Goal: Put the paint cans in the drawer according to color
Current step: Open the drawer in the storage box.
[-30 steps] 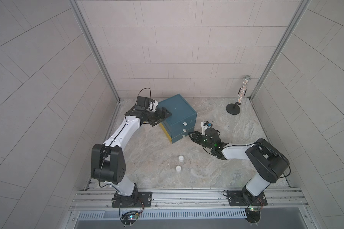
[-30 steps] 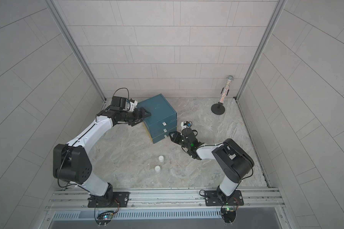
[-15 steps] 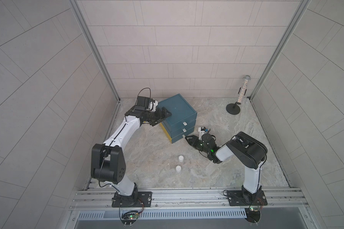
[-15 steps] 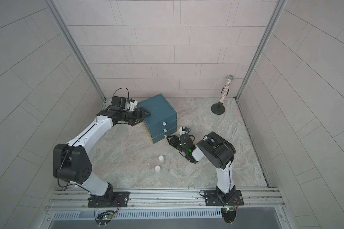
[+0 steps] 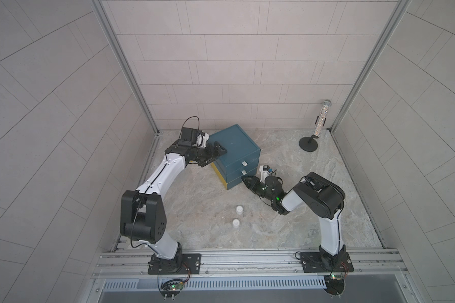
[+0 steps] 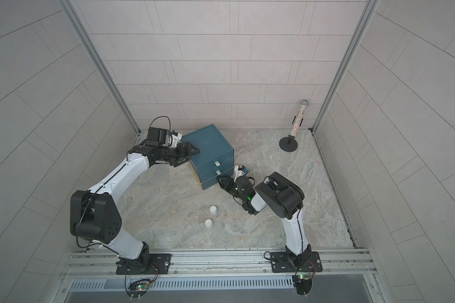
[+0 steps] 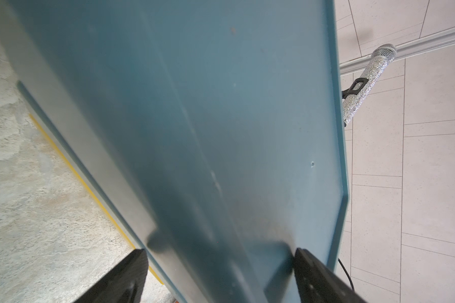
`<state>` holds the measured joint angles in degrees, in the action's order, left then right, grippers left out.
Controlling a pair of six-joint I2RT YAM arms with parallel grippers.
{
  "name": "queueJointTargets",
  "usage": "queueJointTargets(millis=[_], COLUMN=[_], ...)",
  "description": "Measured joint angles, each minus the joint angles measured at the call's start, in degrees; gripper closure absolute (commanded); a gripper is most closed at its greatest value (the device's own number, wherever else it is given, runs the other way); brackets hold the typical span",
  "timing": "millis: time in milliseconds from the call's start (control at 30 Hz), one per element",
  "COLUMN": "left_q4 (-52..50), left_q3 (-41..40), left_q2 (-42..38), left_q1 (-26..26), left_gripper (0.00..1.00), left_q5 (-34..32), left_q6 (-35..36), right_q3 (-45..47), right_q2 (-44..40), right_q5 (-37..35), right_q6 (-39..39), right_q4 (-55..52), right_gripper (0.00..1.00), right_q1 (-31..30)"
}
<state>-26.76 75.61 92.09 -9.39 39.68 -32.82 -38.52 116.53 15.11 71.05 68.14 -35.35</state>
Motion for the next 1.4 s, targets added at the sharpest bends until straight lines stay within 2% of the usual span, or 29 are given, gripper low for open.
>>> queueJointTargets(millis=[267, 400, 667, 900, 1233, 1400], left_q4=[0.00, 0.02, 0.02, 0.11, 0.00, -0.04], left_q3=[0.00, 0.00, 0.00, 0.00, 0.00, 0.00], left_q2=[0.00, 0.00, 0.00, 0.00, 0.00, 0.00], left_q1=[0.00, 0.00, -0.02, -0.02, -0.04, -0.04], left_gripper=[0.07, 0.07, 0.07, 0.07, 0.07, 0.07], left_q5=[0.00, 0.00, -0.02, -0.04, 0.15, 0.17], left_q6=[0.00, 0.00, 0.00, 0.00, 0.00, 0.00], right_q3=[-0.48, -0.48, -0.57, -0.28, 7.74, 10.95], right_q2=[2.36, 2.75, 2.80, 1.49, -9.94, -12.90], right_q5=[0.28, 0.17, 0.15, -0.28, -0.37, -0.07], right_q6=[0.72, 1.20, 1.20, -0.76, -5.99, -7.67], right_q4=[0.39, 1.40, 3.74, 1.68, -7.61, -9.70], right_gripper=[0.59, 0.69, 0.99, 1.00, 1.00, 1.00], right_q1=[-0.28, -0.28, -0.57, -0.48, -0.37, -0.46])
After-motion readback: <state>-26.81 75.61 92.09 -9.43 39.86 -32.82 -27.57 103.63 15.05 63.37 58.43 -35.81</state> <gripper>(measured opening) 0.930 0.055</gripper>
